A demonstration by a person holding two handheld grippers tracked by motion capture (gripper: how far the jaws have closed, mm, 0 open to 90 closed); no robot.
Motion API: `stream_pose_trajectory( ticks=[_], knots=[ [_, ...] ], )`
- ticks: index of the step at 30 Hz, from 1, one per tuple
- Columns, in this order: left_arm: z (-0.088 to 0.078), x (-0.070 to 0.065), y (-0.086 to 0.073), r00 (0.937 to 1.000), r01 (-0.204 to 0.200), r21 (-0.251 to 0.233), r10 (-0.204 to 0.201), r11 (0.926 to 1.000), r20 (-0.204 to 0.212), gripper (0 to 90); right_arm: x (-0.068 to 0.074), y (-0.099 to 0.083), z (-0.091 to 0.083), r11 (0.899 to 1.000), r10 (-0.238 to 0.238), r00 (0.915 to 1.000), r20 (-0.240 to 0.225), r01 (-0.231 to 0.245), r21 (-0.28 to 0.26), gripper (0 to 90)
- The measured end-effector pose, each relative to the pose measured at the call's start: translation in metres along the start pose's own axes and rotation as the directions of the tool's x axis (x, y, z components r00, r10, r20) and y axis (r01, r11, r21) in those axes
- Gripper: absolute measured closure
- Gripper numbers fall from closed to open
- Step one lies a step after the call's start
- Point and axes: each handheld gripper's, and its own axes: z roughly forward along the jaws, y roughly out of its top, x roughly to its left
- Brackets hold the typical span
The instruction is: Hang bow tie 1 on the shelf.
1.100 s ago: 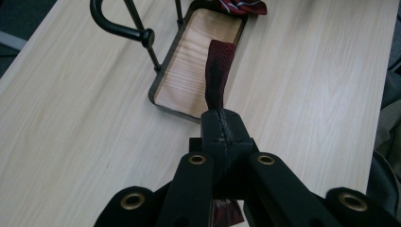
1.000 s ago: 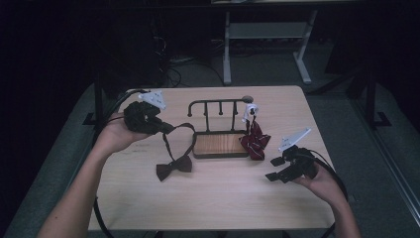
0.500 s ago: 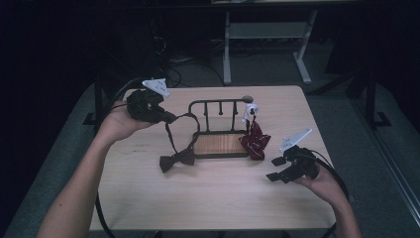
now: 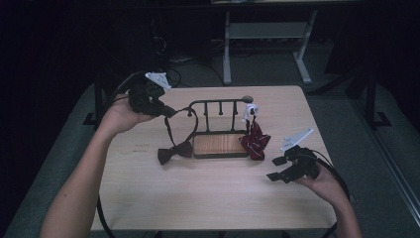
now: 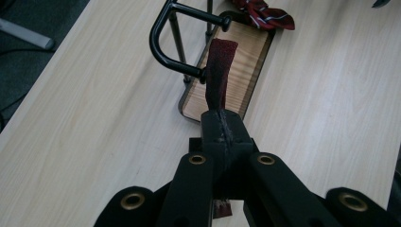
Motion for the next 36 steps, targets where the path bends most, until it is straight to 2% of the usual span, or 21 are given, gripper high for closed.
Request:
stream_pose_trajectory(
  ticks=[17,30,33,36],
  knots=[
    [0.013,0.016,0.002,0.9979,0.064,0.038,-0.064,0.9972,-0.013,90.0,0.001,0.001,0.002,1.000,-0.005,1.0000,-0.006,0.005,0.007,35.1],
    [0.018,0.020,0.009,0.9958,0.079,0.080,-0.074,0.9937,-0.053,89.6,0.001,0.001,0.001,1.000,-0.011,0.9999,-0.004,0.011,0.004,35.1],
    [0.019,0.021,0.010,0.9941,0.084,0.090,-0.077,0.9923,-0.076,85.4,0.001,0.001,0.001,1.000,-0.011,0.9999,-0.004,0.011,0.005,35.1],
    [0.019,0.020,0.010,0.9941,0.079,0.088,-0.072,0.9930,-0.081,81.4,0.001,0.001,0.001,1.000,-0.011,0.9999,-0.004,0.011,0.004,35.1]
  ],
)
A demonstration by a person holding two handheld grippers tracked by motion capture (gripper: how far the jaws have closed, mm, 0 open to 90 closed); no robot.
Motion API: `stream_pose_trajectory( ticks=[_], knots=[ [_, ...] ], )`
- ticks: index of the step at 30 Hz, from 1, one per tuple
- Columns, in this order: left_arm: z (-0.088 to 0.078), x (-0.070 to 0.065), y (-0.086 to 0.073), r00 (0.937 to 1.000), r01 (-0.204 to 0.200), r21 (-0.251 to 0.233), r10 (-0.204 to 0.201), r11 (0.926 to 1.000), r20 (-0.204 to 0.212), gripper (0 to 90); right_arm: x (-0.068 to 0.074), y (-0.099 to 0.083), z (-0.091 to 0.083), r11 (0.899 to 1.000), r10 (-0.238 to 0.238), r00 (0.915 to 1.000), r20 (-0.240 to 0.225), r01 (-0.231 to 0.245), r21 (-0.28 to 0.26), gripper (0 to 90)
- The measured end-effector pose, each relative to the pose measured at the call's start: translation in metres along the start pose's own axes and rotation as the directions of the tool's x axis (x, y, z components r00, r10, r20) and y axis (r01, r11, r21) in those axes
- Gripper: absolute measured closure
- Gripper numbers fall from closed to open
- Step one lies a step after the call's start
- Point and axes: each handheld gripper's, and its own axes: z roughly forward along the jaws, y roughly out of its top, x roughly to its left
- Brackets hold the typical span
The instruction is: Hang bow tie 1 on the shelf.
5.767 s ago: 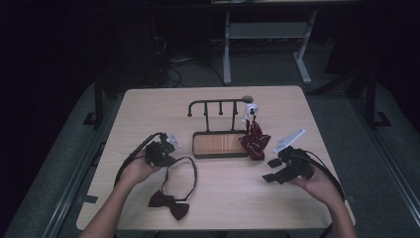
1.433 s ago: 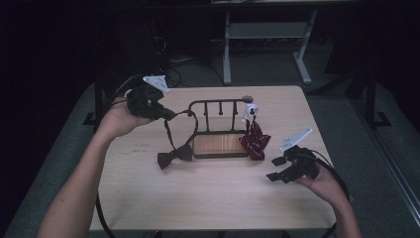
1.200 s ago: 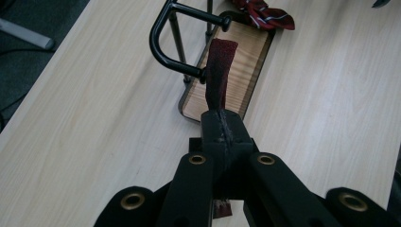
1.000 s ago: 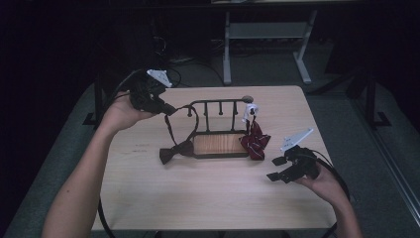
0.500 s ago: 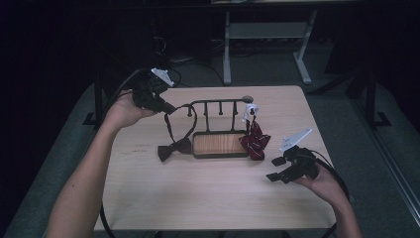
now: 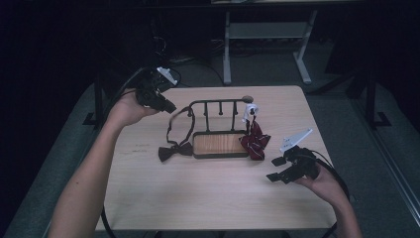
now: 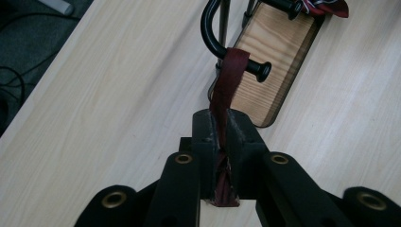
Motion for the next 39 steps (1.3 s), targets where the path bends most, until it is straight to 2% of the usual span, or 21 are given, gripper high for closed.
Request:
stream_pose_trajectory(
  ticks=[3,9,13,23,25,33,39],
  knots=[
    [-0.001,-0.001,-0.001,1.0000,0.001,-0.004,-0.001,1.0000,-0.008,79.5,0.000,0.000,-0.001,1.000,-0.001,1.0000,0.002,0.001,0.000,35.1],
    [-0.001,-0.002,-0.006,1.0000,0.006,-0.010,-0.006,0.9999,0.006,78.4,0.000,-0.001,-0.001,1.000,0.003,1.0000,0.005,-0.003,0.000,34.7],
    [0.000,-0.005,-0.011,0.9998,-0.011,0.016,0.010,0.9998,0.017,77.7,0.001,-0.001,-0.001,1.000,0.008,0.9999,0.006,-0.008,-0.003,34.4],
    [0.000,-0.016,-0.022,0.9993,-0.025,-0.006,0.025,0.9997,0.028,74.3,0.001,0.000,-0.001,1.000,0.015,0.9998,0.014,-0.015,-0.004,33.6],
    [0.001,-0.017,-0.024,0.9992,-0.031,0.011,0.030,0.9995,0.027,73.8,0.001,-0.001,-0.002,1.000,0.020,0.9997,0.017,-0.020,-0.005,33.4],
    [0.004,-0.023,-0.034,0.9982,-0.042,0.017,0.041,0.9990,0.043,73.1,-0.002,-0.003,-0.007,1.000,0.023,0.9990,0.038,-0.023,-0.010,33.1],
    [0.004,-0.028,-0.038,0.9978,-0.048,0.007,0.048,0.9988,0.047,72.3,-0.002,-0.004,-0.008,0.999,0.036,0.9986,0.038,-0.036,-0.011,33.1]
  ],
)
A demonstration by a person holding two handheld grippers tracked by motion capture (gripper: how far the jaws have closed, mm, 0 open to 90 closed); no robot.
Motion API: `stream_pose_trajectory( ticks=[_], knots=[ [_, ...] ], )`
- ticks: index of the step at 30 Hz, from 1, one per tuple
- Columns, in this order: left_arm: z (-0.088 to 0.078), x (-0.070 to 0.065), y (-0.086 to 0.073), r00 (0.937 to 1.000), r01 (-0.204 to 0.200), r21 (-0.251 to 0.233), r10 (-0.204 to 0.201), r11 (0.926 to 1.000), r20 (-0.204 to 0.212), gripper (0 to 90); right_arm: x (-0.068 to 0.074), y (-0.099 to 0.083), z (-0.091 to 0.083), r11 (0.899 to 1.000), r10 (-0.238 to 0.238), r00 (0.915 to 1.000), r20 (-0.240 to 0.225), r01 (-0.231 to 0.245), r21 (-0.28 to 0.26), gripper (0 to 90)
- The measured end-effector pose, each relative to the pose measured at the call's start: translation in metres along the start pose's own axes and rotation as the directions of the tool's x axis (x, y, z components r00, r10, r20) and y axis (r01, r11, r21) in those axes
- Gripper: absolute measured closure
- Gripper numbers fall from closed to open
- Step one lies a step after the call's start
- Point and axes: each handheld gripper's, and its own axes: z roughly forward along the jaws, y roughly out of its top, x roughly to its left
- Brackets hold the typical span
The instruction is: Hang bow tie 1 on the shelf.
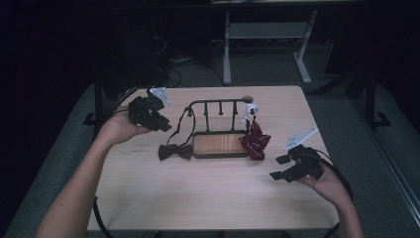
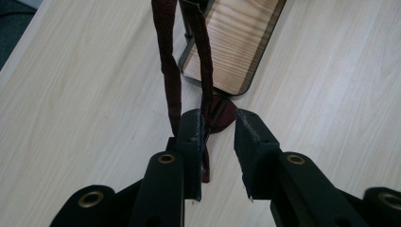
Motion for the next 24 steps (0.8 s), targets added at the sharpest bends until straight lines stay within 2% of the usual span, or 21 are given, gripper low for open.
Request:
stream_pose_trajectory(
  ticks=[10,14,17,24],
  knots=[
    [0.001,-0.006,-0.005,1.0000,-0.008,-0.002,0.008,1.0000,0.004,70.3,-0.001,-0.001,-0.002,1.000,0.002,1.0000,0.002,-0.002,-0.002,33.1],
    [0.002,-0.007,-0.008,0.9998,0.000,-0.005,0.000,1.0000,0.021,69.4,-0.003,-0.001,-0.002,1.000,0.000,1.0000,-0.001,0.000,-0.005,33.1],
    [0.004,-0.008,-0.010,0.9996,-0.009,0.012,0.009,0.9999,0.026,68.8,-0.003,-0.001,-0.002,1.000,0.007,1.0000,-0.003,-0.007,-0.008,33.1],
    [0.006,-0.010,-0.014,0.9992,-0.014,0.006,0.014,0.9999,0.038,67.4,-0.004,-0.003,-0.003,1.000,0.016,0.9999,0.001,-0.016,-0.004,33.1]
  ],
)
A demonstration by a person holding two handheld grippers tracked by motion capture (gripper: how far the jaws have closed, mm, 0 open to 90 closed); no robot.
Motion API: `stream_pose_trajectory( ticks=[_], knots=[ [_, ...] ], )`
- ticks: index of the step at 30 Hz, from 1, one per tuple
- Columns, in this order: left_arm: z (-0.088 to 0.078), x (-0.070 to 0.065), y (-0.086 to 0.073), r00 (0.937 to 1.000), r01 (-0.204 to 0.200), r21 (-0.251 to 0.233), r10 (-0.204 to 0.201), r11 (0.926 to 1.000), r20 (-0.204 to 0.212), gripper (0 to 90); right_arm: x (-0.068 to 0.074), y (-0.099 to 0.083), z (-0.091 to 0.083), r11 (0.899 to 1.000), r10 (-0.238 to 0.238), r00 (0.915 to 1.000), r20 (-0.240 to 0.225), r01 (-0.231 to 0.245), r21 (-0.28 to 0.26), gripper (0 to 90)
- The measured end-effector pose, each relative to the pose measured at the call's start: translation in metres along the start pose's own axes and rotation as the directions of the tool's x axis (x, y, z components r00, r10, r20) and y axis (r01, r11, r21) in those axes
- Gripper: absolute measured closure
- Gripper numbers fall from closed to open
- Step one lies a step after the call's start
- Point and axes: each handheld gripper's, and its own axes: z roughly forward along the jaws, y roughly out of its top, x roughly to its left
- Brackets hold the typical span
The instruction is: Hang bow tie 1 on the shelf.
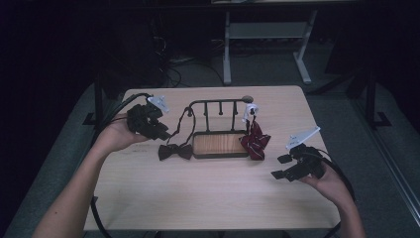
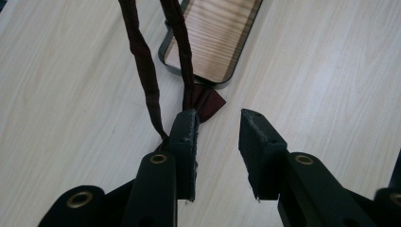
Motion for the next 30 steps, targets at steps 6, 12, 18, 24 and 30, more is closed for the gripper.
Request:
stream_pose_trajectory(
  ticks=[6,12,18,24,30],
  knots=[
    [0.001,-0.001,-0.008,1.0000,0.006,0.005,-0.006,1.0000,0.004,66.3,0.000,-0.001,0.002,1.000,-0.005,1.0000,0.003,0.005,0.010,33.1],
    [-0.001,-0.003,-0.013,1.0000,0.007,-0.007,-0.007,0.9999,0.001,65.6,-0.001,-0.001,0.004,1.000,-0.003,1.0000,-0.003,0.003,0.014,33.1],
    [0.000,-0.006,-0.017,0.9999,0.010,-0.012,-0.010,0.9999,0.005,64.7,-0.002,-0.002,0.003,1.000,0.006,1.0000,0.002,-0.006,0.014,33.1],
    [0.005,-0.007,-0.022,0.9998,0.008,-0.016,-0.008,0.9998,0.017,63.9,-0.004,-0.003,0.004,1.000,0.010,0.9999,0.003,-0.010,0.019,33.1],
    [0.013,-0.009,-0.031,0.9994,0.021,-0.016,-0.021,0.9997,0.028,62.3,-0.004,-0.003,0.007,1.000,0.003,1.0000,0.001,-0.003,0.029,33.1]
  ],
)
